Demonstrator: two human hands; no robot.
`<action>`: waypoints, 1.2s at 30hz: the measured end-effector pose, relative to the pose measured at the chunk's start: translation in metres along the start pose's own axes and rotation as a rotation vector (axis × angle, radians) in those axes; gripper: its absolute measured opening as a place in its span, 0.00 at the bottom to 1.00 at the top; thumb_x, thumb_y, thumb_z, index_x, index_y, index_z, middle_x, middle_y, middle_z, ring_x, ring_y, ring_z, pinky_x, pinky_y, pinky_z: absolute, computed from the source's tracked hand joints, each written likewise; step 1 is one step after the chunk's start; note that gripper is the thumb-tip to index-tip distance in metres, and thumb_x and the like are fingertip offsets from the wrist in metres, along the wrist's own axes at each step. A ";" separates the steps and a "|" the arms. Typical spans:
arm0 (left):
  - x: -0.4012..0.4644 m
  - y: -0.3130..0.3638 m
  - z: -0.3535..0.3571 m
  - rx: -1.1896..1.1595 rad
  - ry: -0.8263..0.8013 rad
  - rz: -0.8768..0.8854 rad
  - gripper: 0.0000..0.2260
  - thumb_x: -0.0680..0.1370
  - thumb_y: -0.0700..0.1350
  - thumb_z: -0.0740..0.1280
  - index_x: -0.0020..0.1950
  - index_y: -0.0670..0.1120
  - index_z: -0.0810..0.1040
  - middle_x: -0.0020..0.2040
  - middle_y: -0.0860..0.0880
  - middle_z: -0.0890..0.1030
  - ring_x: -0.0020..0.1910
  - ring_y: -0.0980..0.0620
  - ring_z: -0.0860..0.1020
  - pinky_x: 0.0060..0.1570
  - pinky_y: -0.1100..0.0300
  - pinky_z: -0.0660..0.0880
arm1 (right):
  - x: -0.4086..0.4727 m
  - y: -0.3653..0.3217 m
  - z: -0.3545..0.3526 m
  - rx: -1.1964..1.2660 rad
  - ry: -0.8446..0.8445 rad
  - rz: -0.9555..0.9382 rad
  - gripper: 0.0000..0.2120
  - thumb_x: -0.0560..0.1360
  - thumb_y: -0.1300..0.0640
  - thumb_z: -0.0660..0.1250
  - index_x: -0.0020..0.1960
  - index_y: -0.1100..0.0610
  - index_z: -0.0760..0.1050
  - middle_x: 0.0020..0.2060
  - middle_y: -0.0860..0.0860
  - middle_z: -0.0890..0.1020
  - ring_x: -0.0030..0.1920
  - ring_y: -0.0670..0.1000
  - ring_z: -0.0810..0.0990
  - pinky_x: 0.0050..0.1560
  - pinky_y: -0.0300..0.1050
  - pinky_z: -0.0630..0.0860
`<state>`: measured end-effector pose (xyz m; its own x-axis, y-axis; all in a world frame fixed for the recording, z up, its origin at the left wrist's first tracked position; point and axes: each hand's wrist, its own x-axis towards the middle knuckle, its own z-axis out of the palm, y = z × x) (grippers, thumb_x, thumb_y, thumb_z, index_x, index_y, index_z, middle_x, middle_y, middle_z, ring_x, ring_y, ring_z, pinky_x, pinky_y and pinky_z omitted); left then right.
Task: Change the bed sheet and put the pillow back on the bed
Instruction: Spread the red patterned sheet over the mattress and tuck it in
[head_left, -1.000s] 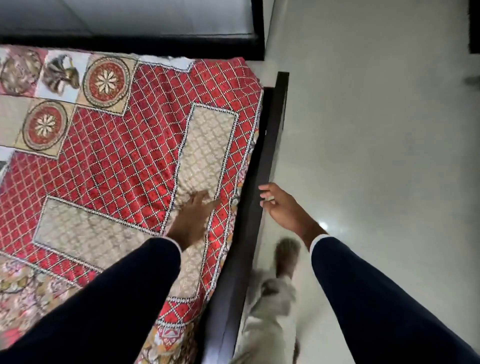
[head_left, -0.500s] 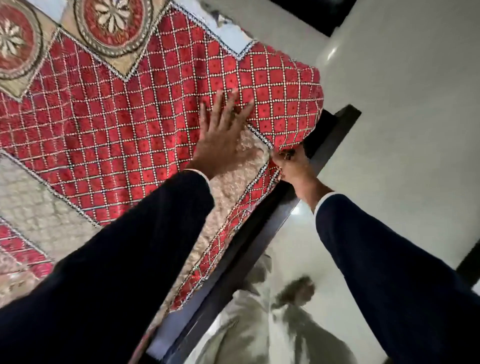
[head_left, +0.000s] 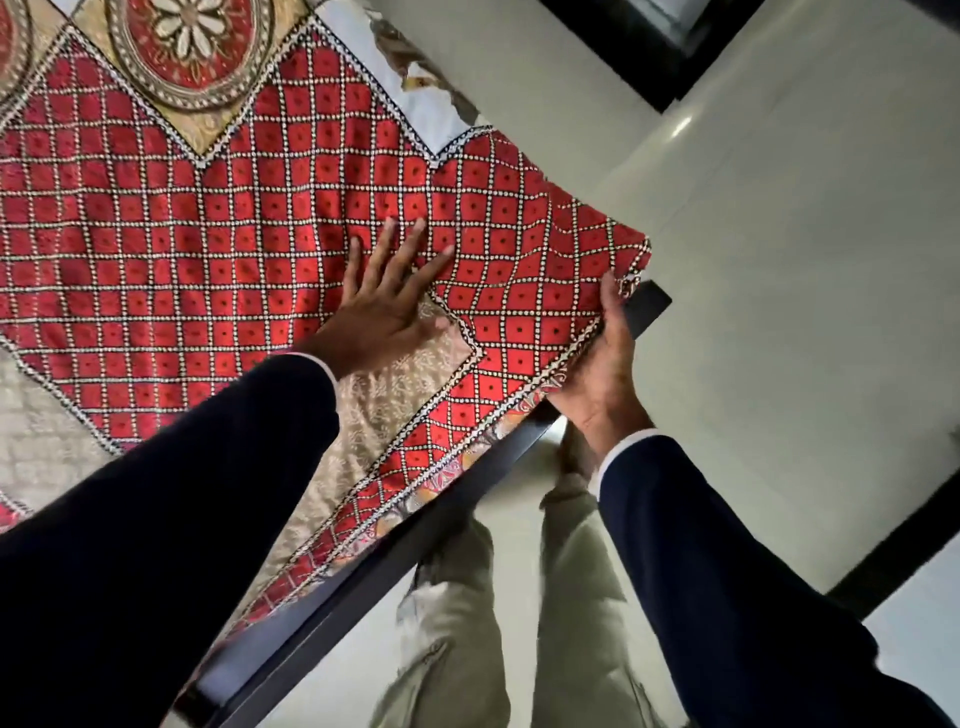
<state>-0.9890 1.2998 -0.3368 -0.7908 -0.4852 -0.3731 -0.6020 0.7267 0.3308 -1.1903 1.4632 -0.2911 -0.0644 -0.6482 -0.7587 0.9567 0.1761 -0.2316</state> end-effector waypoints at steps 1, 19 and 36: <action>-0.001 0.002 0.000 0.010 -0.001 -0.008 0.35 0.78 0.72 0.42 0.81 0.60 0.40 0.81 0.50 0.34 0.79 0.43 0.32 0.73 0.34 0.33 | 0.002 -0.007 0.001 -0.029 -0.007 0.024 0.33 0.80 0.37 0.56 0.78 0.55 0.64 0.72 0.61 0.71 0.72 0.65 0.69 0.72 0.70 0.64; 0.034 0.080 -0.011 0.522 0.080 0.295 0.32 0.80 0.64 0.59 0.82 0.58 0.53 0.83 0.45 0.46 0.81 0.40 0.47 0.73 0.28 0.50 | 0.001 -0.064 -0.091 -0.647 0.579 -0.556 0.23 0.69 0.68 0.74 0.59 0.59 0.68 0.51 0.53 0.79 0.48 0.51 0.81 0.48 0.43 0.81; 0.167 0.181 -0.018 1.180 -0.408 0.317 0.21 0.81 0.57 0.63 0.69 0.46 0.75 0.63 0.42 0.77 0.64 0.38 0.75 0.64 0.39 0.71 | 0.028 0.052 -0.025 -0.554 0.345 0.006 0.40 0.76 0.46 0.69 0.80 0.44 0.49 0.78 0.51 0.62 0.75 0.54 0.65 0.73 0.60 0.66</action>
<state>-1.2320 1.3411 -0.3239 -0.6636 -0.1821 -0.7256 0.2326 0.8716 -0.4314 -1.1494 1.4725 -0.3400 -0.2348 -0.3870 -0.8917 0.6757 0.5945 -0.4359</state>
